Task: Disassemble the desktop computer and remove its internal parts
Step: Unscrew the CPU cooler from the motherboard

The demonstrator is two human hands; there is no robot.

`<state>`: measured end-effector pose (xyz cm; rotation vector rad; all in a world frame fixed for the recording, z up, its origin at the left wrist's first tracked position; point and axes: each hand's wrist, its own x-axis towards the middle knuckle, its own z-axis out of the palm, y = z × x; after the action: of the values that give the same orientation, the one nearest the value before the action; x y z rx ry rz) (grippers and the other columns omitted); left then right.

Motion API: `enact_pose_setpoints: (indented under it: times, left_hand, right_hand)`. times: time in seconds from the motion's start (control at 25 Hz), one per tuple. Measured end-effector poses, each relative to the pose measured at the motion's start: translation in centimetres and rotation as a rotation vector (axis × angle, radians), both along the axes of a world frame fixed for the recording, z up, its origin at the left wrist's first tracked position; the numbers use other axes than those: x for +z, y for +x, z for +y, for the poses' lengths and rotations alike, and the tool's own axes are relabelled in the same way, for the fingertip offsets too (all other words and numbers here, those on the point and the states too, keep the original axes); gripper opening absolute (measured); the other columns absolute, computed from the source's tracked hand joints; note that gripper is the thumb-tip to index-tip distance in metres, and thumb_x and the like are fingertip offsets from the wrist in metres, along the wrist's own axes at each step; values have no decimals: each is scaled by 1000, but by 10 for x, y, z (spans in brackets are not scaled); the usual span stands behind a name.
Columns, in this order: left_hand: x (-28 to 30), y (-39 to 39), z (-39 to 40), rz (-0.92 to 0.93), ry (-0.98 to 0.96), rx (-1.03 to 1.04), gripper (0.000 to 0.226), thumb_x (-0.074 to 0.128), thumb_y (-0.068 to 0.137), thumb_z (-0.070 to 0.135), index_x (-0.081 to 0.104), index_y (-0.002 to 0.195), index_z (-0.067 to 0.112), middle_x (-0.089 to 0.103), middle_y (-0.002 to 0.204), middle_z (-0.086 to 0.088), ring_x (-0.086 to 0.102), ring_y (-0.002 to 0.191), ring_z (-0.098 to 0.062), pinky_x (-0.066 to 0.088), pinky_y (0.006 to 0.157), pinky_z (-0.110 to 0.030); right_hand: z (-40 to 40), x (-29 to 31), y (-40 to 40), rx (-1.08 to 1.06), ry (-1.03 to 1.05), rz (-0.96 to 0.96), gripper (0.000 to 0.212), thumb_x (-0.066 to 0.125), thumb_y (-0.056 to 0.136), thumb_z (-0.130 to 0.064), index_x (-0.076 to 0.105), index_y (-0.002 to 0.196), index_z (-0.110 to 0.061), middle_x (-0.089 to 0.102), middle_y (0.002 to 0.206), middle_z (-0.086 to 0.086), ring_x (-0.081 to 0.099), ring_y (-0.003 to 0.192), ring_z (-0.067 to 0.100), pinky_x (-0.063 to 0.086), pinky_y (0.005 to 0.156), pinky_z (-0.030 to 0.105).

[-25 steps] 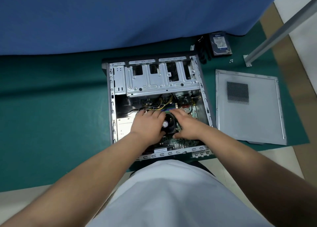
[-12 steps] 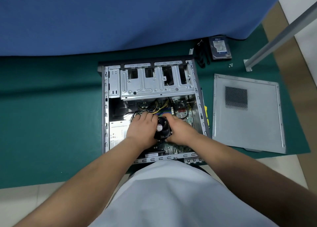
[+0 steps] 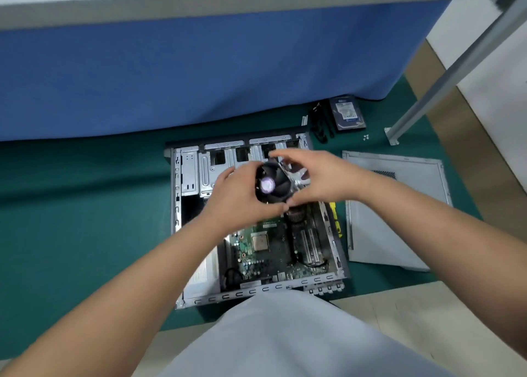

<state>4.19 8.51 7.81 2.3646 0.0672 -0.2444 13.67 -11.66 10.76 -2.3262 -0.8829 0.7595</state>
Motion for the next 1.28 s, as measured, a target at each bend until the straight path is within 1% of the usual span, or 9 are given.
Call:
enact_pose_setpoints:
  times: [0.12,0.28,0.4,0.52,0.68,0.88,1.04,1.12,1.28]
  left_hand:
    - [17,17,19,99,-448,328,76,82,51,73,58,112,34,69,106,21,67,88,8,47,77,-14]
    - [18,29,31,195,-884,566,71,84,61,67,74,112,20,78,107,5,74,94,-5,48,99,-31]
    - [12,29,28,200,-1045,672,53,84,64,63,80,94,20,80,98,1,75,83,-11,50,87,-33]
    - [2,27,22,242,-1085,754,44,80,72,64,76,91,24,77,86,8,71,80,-13,47,81,-34]
    - [-5,24,18,264,-1144,759,30,78,76,62,81,79,32,76,82,9,71,66,-9,47,82,-37]
    - [-12,24,24,305,-1099,785,45,82,73,54,75,102,21,80,93,1,75,69,-12,51,70,-35]
    - [-18,28,29,299,-1026,850,72,88,55,50,70,115,13,80,97,-3,74,75,-14,56,64,-29]
    - [-21,31,29,296,-1018,877,90,90,49,50,63,125,10,78,103,-6,75,84,-17,57,65,-29]
    - [-21,36,23,283,-983,859,104,92,44,49,50,131,11,78,98,-8,76,70,-15,54,55,-25]
  right_hand:
    - [0,11,7,-285,213,1,79,80,81,-44,41,149,-40,53,142,-16,60,113,-3,54,96,29]
    - [7,-15,-21,-475,227,73,28,68,95,-44,62,122,-39,63,119,-24,65,96,-5,58,88,31]
    - [19,-33,-46,-442,239,225,26,66,95,-49,63,119,-40,64,117,-27,64,98,-9,49,77,17]
    - [30,-45,-57,-405,239,275,27,70,93,-46,64,118,-40,66,113,-27,63,93,-15,44,72,5]
    - [34,-55,-64,-416,161,245,10,70,95,-36,71,104,-36,69,89,-15,64,71,-6,46,61,13]
    - [27,-51,-73,-377,173,241,14,71,95,-29,70,97,-43,75,84,-10,70,74,2,57,67,23]
    - [19,-43,-76,-450,255,309,11,69,96,-18,67,102,-27,78,88,-3,75,79,8,61,78,29]
    - [21,-36,-78,-491,256,273,7,72,93,-20,69,96,-25,77,84,-5,73,76,5,59,74,25]
    - [36,-15,-87,-423,286,216,6,78,89,-27,77,92,-32,74,83,-15,67,74,-2,47,66,9]
